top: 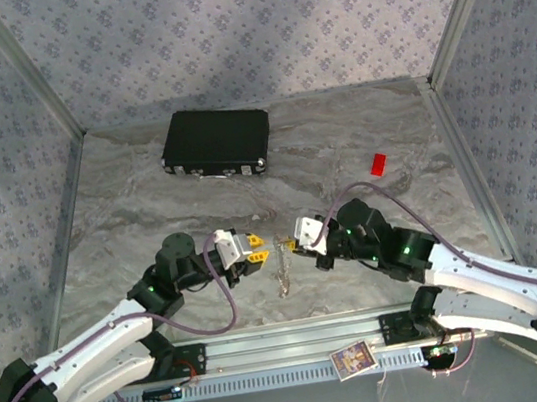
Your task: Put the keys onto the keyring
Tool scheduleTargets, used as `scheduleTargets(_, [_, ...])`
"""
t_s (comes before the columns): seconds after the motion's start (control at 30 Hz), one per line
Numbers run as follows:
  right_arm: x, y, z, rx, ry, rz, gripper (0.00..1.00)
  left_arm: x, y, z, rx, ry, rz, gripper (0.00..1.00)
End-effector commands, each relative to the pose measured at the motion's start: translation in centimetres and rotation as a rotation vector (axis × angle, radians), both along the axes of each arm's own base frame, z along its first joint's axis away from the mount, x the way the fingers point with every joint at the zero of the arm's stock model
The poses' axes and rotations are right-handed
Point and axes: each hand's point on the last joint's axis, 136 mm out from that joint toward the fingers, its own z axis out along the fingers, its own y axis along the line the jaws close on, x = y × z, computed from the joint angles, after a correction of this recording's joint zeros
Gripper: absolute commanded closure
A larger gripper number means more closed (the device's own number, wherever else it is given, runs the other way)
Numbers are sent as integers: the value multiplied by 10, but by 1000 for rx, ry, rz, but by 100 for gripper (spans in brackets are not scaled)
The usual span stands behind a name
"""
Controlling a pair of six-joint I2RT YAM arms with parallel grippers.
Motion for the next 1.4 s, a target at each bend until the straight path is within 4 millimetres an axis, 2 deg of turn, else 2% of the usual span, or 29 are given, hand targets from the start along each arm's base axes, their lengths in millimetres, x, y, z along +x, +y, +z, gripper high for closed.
scheduleTargets(0.0, [7, -6, 18, -31, -58, -22, 100, 3, 2, 20, -53, -42, 26, 68])
scheduleTargets(0.17, [11, -6, 25, -58, -81, -23, 100, 16, 23, 36, -107, -94, 177, 62])
scheduleTargets(0.3, [17, 9, 34, -58, -95, 7, 100, 40, 62, 57, -164, -152, 436, 54])
scheduleTargets(0.43, [24, 42, 50, -5, -113, 86, 100, 59, 110, 68, -195, -152, 712, 44])
scheduleTargets(0.63, [51, 105, 68, 98, -149, 168, 100, 75, 164, 81, -251, -84, 960, 39])
scheduleTargets(0.73, [69, 130, 59, 108, -142, 147, 100, 82, 190, 85, -275, -43, 1082, 37])
scheduleTargets(0.8, [79, 136, 48, 117, -131, 119, 100, 85, 199, 87, -299, -23, 1123, 35])
scheduleTargets(0.87, [84, 135, 30, 89, -118, 92, 100, 88, 204, 85, -317, -4, 1143, 33])
scheduleTargets(0.97, [92, 122, -3, 3, -85, 43, 100, 94, 203, 77, -298, 22, 1146, 31])
scheduleTargets(1.23, [94, 58, -85, -310, 29, -30, 100, 111, 191, 51, -218, 75, 1141, 30])
scheduleTargets(1.37, [94, 26, -114, -455, 71, -63, 100, 119, 189, 42, -197, 92, 1156, 30])
